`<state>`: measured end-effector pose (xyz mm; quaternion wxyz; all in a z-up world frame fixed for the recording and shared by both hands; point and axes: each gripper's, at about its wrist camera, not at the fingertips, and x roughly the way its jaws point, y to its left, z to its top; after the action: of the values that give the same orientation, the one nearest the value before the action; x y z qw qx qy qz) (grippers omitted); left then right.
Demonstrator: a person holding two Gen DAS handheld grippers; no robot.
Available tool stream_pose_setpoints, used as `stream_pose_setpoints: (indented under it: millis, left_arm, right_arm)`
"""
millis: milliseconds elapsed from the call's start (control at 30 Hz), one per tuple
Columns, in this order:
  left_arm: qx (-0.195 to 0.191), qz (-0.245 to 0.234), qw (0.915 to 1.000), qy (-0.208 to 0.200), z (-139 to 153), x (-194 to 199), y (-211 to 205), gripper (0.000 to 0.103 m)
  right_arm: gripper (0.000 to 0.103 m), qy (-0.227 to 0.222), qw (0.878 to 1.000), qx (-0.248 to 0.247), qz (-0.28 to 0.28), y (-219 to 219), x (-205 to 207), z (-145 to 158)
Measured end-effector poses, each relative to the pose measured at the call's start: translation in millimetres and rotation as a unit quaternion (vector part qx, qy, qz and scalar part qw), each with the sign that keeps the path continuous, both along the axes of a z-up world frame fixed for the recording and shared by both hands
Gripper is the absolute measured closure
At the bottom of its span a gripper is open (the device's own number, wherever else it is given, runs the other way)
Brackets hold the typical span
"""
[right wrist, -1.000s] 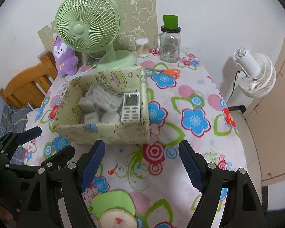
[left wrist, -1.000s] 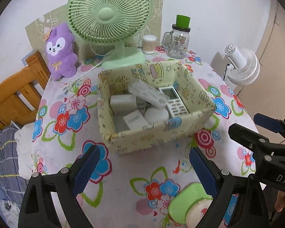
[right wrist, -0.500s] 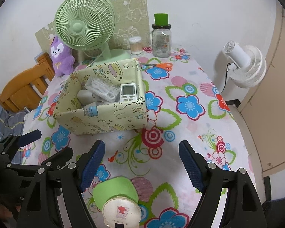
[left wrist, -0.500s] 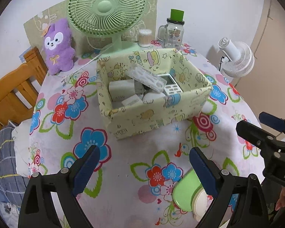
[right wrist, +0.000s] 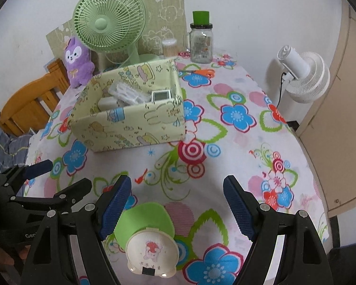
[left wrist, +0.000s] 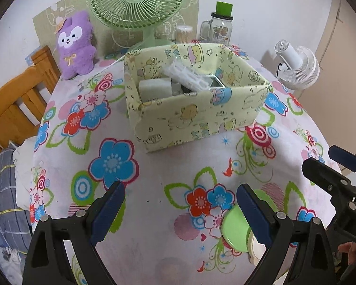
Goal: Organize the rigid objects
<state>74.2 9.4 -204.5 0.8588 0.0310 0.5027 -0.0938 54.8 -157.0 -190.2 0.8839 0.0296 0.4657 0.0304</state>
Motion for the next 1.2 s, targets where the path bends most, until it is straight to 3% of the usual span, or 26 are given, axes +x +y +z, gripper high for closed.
stream_pose_setpoints:
  millis: [700,933,1200]
  left_arm:
    - [0.015,-0.049,0.9986,0.011,-42,-25,-8,0.007]
    - [0.02,-0.07,0.9973,0.011,-52,-34,-10,0.007]
    - [0.03,-0.098,0.9947,0.011,-55,-50,-15,0.007]
  right_arm:
    - [0.021,0.03,0.999,0.024,-0.022,3,-24,-49]
    - [0.021,0.021,1.0,0.0,-0.009,17,-34,-60]
    - [0.02,0.048,0.999,0.016,-0.001,24,-39,-75]
